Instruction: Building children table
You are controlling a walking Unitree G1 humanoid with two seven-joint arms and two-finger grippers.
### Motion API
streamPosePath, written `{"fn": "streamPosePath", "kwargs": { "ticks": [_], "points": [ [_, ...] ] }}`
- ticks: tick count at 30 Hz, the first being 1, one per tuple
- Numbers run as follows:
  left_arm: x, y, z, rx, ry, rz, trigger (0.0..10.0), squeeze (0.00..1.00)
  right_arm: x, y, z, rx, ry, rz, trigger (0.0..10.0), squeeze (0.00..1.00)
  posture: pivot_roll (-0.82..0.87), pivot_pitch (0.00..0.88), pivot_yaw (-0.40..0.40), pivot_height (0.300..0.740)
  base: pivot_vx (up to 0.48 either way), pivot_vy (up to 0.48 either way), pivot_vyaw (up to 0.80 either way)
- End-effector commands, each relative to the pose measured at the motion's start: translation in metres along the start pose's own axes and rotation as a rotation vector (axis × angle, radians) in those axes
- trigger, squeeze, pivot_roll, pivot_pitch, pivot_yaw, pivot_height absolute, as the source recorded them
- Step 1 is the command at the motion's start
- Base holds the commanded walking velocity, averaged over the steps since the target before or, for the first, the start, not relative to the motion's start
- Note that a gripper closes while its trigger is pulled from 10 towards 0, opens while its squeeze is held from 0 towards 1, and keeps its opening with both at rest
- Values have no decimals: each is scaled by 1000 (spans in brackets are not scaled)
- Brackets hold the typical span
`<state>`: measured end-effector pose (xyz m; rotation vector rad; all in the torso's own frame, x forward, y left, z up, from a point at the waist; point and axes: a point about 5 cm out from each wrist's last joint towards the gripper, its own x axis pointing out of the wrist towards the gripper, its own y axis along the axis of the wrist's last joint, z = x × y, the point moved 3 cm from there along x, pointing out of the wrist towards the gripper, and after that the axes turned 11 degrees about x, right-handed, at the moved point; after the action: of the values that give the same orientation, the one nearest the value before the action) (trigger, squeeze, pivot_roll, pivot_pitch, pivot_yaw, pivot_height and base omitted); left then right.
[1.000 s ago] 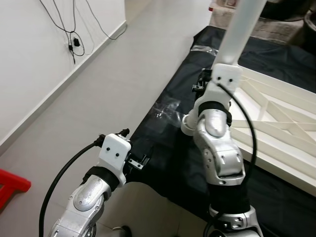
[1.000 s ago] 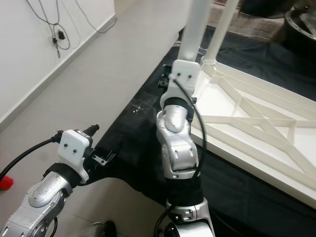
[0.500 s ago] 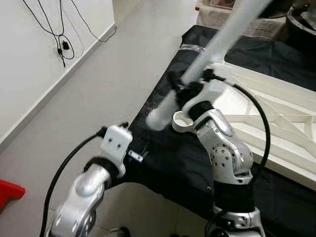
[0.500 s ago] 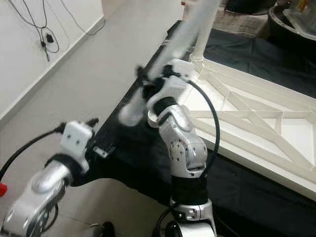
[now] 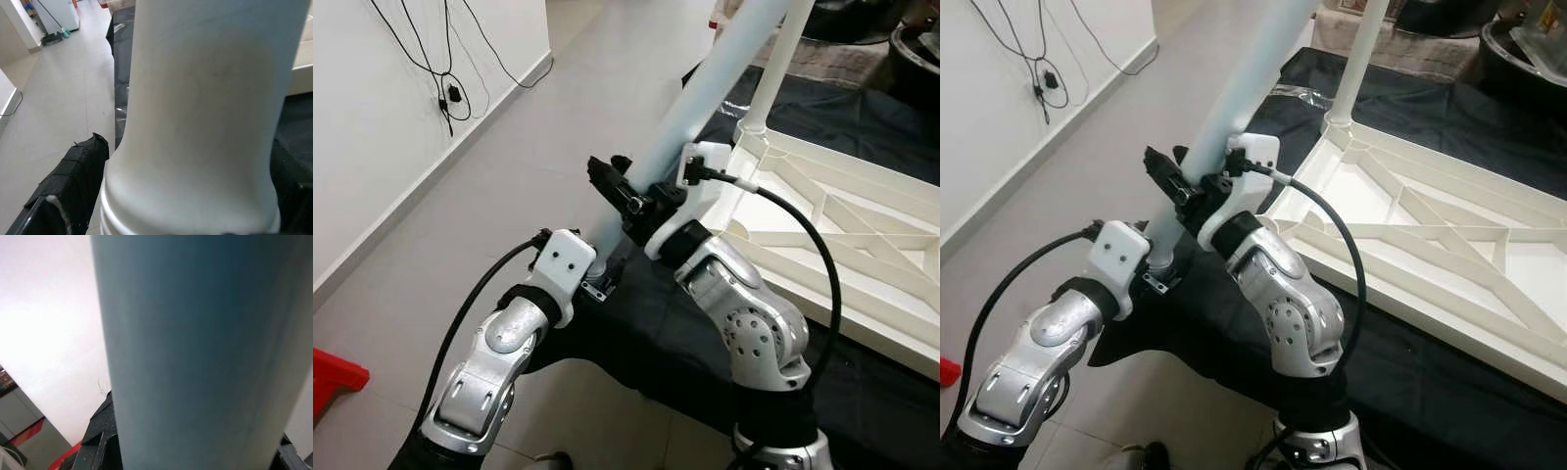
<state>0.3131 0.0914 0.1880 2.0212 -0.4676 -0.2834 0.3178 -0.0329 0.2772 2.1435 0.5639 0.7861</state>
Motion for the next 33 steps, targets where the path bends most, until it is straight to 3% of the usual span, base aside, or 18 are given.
{"fn": "streamPosePath", "kwargs": {
  "ticks": [1, 7, 8, 10, 14, 33],
  "points": [
    [6, 3, 9, 15, -36, 10, 10000, 0, -1, -16, -17, 59, 85, -45, 10000, 0, 91, 154, -51, 740, 0, 0, 0],
    [8, 2, 18, 9, -90, -3, 10000, 0, -4, -21, -15, 44, 81, -63, 10000, 0, 91, 156, -53, 740, 0, 0, 0],
    [7, -1, 27, -27, -151, -40, 10000, 0, -5, -23, -12, 23, 68, -68, 10000, 0, 91, 154, -53, 740, 0, 0, 0],
    [7, -2, 30, -32, -169, -48, 10000, 0, -5, -24, -10, 19, 62, -67, 10000, 0, 91, 154, -53, 740, 0, 0, 0],
    [4, -8, 38, -3, -221, -75, 10000, 0, -5, -23, -7, -14, 46, -53, 10000, 0, 93, 154, -50, 740, 0, 0, 0],
    [9, -11, 23, 11, -171, -104, 10000, 0, -9, -29, -18, -44, 126, -77, 10000, 0, 92, 148, -52, 740, 0, 0, 0]
  ]
}}
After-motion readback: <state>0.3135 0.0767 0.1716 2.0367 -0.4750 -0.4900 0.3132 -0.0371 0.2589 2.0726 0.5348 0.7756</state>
